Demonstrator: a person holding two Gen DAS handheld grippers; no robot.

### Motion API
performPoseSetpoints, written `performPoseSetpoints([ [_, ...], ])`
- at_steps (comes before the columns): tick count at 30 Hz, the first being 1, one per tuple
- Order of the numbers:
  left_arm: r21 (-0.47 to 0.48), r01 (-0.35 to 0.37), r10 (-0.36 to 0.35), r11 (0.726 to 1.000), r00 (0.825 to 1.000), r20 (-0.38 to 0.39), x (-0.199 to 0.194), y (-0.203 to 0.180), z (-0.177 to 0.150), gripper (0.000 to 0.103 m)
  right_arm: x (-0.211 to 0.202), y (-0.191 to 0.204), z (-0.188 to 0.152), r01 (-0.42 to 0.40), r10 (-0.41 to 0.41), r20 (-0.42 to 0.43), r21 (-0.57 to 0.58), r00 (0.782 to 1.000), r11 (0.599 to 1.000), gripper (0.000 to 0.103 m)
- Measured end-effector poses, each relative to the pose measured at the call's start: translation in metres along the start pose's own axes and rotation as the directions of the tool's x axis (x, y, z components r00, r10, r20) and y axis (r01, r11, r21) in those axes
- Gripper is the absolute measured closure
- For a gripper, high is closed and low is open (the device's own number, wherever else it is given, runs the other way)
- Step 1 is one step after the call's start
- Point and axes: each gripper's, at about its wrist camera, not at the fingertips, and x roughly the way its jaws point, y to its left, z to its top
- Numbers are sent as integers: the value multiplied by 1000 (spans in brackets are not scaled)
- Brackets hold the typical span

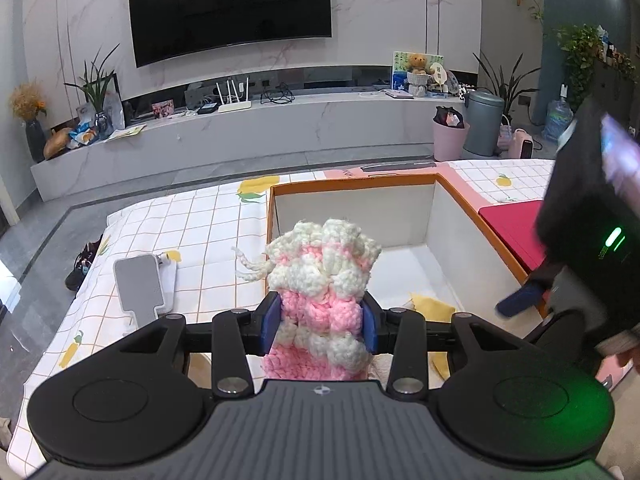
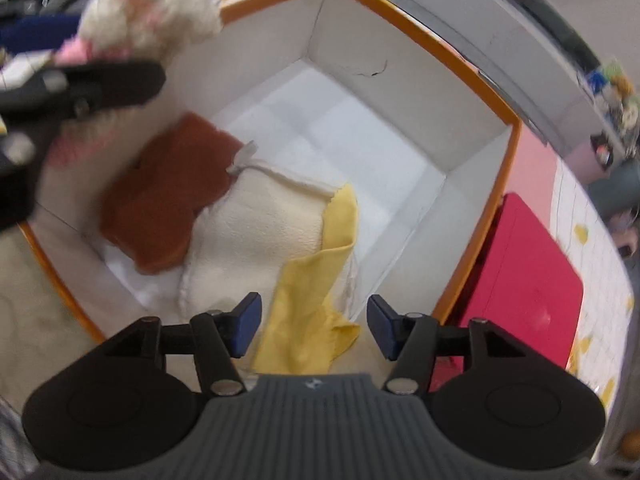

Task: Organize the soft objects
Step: 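Lower the pink-and-white crochet into the orange box with the left tool and open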

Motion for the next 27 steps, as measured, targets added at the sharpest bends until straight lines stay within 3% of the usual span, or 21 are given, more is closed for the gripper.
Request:
performPoseSetpoints([
  [2, -7, 3, -3, 1000, 1000, -2, -1, -1, -1, 56, -10, -3, -2, -1, 0, 37, 22, 999, 1000, 21],
  [9, -90, 87, -93, 992, 994, -60, 7, 6, 2, 56, -60, -8, -31, -60, 50, 197, 42, 979, 997, 15],
  [13, -205, 242, -262, 948, 962, -77, 10, 14, 0, 56, -87, -13, -55, -36, 23, 290, 38, 957, 999, 12],
  [15, -250, 258, -287, 933, 954, -85, 12, 13, 0, 56, -97, -16, -68, 0, -11, 349, 32, 937, 999, 11],
  [18, -276, 248, -287, 929, 951, -111, 16, 7, 2, 56, -96, -26, -82, 63, -102, 420, 107, 902, 992, 10],
  [23, -246, 203, -243, 948, 959, -147, 20, -14, 4, 57, -72, -42, -99, 85, -218, 458, 293, 862, 952, 10],
  [27, -136, 143, -168, 980, 968, -188, 29, -42, 5, 56, -56, -48, -122, -17, -165, 496, 342, 853, 940, 10],
])
